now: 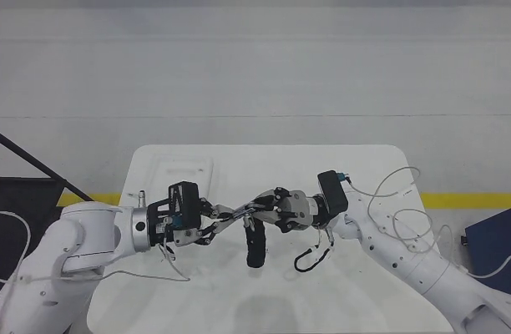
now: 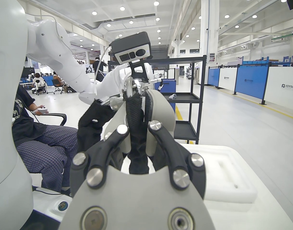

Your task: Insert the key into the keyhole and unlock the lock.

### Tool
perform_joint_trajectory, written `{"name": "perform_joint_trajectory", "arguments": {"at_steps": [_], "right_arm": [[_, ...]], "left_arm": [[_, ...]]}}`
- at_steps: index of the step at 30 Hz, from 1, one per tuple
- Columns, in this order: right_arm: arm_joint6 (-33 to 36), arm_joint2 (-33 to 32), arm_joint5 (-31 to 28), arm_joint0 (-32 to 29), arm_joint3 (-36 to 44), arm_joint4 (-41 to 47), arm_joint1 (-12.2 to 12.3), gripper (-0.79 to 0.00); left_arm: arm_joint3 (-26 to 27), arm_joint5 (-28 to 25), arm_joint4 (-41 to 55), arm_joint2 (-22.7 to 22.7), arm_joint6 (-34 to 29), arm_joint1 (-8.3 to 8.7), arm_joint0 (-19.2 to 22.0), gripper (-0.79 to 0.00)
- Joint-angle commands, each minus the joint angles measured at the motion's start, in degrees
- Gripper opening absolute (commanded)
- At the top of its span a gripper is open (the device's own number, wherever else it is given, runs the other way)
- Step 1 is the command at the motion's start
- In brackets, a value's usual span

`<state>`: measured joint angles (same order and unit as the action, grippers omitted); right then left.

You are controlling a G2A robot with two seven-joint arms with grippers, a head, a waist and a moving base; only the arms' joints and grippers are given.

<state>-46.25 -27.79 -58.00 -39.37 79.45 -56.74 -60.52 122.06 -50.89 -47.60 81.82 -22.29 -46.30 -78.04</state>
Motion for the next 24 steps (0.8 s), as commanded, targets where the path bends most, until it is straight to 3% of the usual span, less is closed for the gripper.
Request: {"name": "perform_joint_trajectory", "arguments": {"at_steps": [1,12,21,24], "right_arm": [[0.0,0.0,0.0,0.0,0.0,0.0,0.0,-0.785],[0.0,0.0,0.0,0.0,0.0,0.0,0.0,-0.785],[0.0,0.0,0.0,0.0,0.0,0.0,0.0,-0.785],[0.0,0.0,0.0,0.0,0.0,0.0,0.0,-0.785]], "left_arm": [[0.5,0.6,-2.4,0.6,1.8,-0.07,-0.7,-0.785],[4.7,4.0,-12.2,2.8,5.6,-0.30,-3.7,-0.785],[12.4,11.2,-29.5,1.9,1.8,-0.55,-4.4,-0.785],[12.6,13.1,-36.4,0.2,1.8,-0.69,-3.4,-0.785]]}}
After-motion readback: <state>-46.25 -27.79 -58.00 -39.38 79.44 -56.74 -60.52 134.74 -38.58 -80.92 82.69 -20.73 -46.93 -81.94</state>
